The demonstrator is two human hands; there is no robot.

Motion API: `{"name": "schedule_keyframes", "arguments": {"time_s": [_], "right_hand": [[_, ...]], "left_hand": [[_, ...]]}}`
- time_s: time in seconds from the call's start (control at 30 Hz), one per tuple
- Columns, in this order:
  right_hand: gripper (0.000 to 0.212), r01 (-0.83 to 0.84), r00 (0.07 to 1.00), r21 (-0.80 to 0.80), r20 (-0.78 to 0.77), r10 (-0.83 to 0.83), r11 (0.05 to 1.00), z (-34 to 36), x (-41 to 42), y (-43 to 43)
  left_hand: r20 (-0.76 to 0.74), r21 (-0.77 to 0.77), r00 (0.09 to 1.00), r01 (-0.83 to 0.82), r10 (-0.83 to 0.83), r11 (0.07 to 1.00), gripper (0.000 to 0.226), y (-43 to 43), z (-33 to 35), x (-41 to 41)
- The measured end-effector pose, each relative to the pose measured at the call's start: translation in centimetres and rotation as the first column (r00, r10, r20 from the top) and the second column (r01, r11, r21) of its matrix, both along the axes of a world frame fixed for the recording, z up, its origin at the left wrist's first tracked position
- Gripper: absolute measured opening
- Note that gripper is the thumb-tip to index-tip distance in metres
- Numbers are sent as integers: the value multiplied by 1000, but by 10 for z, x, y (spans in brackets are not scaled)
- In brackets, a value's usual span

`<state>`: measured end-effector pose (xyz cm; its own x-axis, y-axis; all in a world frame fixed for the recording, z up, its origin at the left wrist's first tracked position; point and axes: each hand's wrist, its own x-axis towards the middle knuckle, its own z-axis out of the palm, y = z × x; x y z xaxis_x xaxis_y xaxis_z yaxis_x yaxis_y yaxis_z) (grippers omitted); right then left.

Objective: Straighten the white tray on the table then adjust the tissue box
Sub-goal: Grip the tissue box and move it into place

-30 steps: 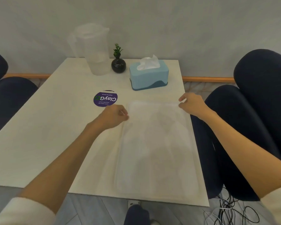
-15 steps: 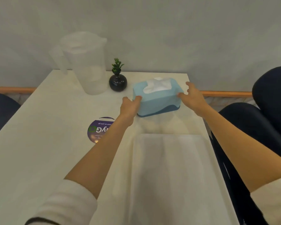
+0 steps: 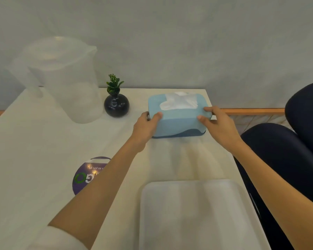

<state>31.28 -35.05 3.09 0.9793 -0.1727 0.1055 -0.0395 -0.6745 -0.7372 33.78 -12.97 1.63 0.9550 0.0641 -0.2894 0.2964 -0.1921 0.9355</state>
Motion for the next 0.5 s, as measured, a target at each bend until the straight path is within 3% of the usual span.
{"name": "schedule_keyframes", "arguments": {"time_s": [0.5], "right_hand": [[47,44,998,22,-36,-44,999,3,79,-12]], "left_hand": [[-21,-35,995,98,-99,995,50,-20,7,87]]}}
